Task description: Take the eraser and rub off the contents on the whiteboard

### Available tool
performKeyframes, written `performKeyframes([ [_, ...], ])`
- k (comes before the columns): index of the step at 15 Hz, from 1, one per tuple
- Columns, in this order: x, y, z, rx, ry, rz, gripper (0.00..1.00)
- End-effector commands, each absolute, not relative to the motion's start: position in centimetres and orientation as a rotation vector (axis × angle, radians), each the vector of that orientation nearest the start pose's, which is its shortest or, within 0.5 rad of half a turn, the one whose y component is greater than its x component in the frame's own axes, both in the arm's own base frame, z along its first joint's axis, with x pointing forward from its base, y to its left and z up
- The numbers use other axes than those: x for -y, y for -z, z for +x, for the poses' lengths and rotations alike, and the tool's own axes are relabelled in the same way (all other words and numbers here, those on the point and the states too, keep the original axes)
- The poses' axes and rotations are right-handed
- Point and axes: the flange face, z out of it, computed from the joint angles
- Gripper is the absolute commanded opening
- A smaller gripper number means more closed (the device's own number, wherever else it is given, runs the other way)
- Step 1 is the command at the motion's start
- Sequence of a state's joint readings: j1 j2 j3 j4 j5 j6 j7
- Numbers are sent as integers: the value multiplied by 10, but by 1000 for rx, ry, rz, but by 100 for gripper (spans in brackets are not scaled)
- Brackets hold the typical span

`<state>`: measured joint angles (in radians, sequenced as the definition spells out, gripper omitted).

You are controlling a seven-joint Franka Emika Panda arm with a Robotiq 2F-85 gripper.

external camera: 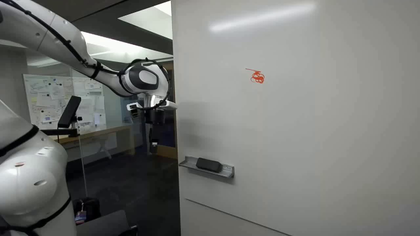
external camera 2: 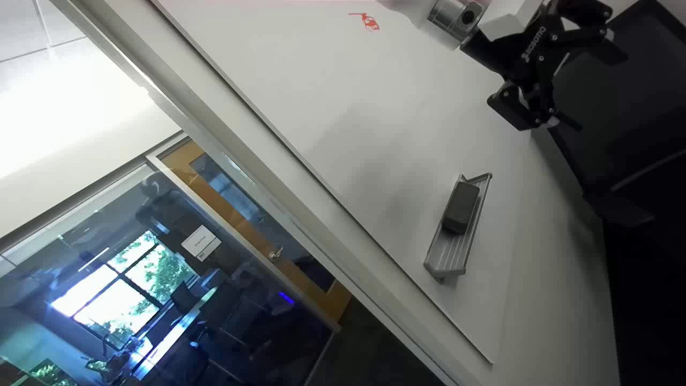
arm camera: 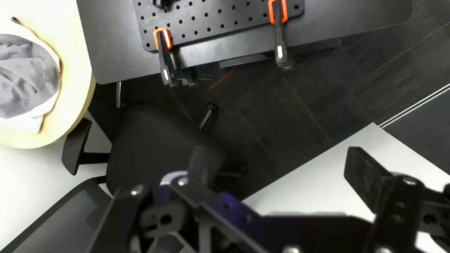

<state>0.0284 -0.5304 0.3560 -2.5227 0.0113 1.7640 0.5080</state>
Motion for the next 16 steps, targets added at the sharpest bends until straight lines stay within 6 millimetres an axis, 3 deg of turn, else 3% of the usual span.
performKeyframes([
  [1, -137, -430, 333, -331, -283, -3369, 100],
  [7, -137, -430, 333, -330, -282, -3369, 100],
  [12, -140, -421, 356, -647, -115, -3174, 100],
  [16, -136, -398, 376, -864, 42, -2988, 100],
])
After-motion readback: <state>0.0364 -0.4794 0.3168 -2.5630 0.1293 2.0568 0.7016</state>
